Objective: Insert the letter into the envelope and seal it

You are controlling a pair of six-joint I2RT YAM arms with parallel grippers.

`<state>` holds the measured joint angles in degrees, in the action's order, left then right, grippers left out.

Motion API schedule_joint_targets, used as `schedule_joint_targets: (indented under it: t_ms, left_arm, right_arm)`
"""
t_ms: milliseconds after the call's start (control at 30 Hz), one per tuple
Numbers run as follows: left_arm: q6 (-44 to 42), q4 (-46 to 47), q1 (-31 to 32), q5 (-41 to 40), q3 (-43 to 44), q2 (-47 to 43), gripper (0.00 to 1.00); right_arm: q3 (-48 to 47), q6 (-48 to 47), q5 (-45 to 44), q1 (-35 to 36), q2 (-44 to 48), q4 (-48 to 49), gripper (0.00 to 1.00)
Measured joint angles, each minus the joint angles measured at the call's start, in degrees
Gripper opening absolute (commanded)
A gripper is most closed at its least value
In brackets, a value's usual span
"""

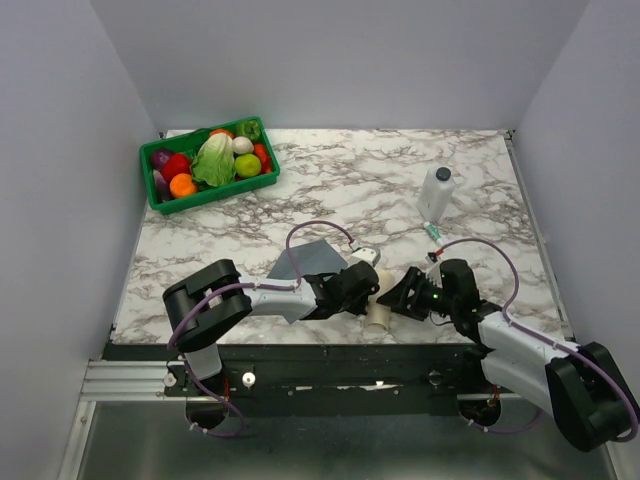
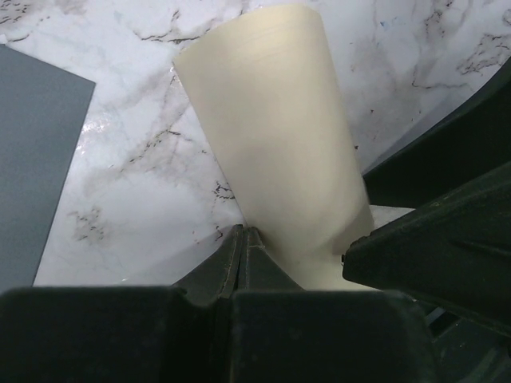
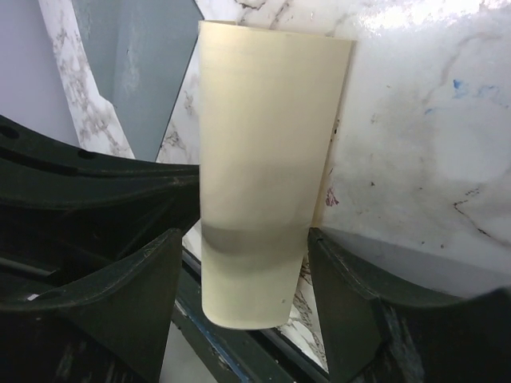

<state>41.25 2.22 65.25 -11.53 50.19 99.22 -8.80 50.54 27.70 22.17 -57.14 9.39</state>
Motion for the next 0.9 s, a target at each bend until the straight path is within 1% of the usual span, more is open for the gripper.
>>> schedule_joint_targets:
  t_ms: [167,400,633,900]
  left_arm:
    - [0.3,0.3,0.0,0.0,0.0,0.2,0.0]
    - [0.7,1.5,0.0,0.3,0.0,0.6,0.0]
    - [1.1,2.7,0.2,0.6,-0.1,1.1,0.0]
    - [1.8,4.4,1.7,0.7,0.0,1.9,0.0]
  right_arm:
    - [1.4,0.5,0.4,0.0,2.4,0.0,0.73]
    - [3.9,1.1,0.2,0.0,8.5,-1.5,0.73]
    - [4.6,3.6,-1.8,0.0,13.8,-2.2,0.76]
    - [4.9,7.5,-4.3,0.0,15.5,-2.1,0.76]
